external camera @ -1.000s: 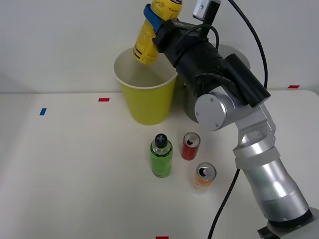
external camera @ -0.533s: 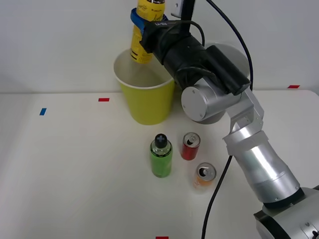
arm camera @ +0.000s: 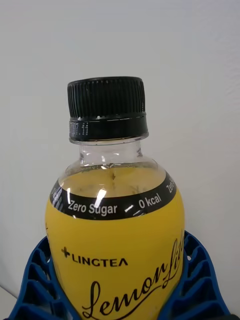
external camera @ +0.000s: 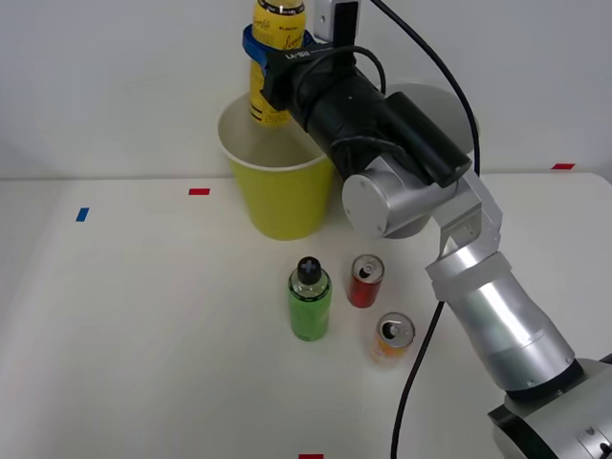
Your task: Put cans in the gray bin, plastic bottles in the light green bin
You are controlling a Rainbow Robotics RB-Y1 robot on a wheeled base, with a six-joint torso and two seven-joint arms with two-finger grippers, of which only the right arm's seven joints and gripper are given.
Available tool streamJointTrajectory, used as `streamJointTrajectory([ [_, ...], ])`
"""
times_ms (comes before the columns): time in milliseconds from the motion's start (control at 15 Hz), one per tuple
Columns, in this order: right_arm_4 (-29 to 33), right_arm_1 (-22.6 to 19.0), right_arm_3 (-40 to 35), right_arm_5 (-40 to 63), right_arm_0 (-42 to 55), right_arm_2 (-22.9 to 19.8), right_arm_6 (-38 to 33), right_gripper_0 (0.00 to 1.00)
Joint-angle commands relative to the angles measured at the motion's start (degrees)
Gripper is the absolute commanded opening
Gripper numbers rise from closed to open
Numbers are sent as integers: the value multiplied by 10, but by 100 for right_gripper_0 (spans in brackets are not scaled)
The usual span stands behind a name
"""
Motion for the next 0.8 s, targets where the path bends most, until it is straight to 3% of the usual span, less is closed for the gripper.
streamJointTrajectory([
  [67, 1, 3, 7, -1, 0, 1, -5, 100],
  [800, -2, 7, 7, -7, 0, 1, -16, 100],
])
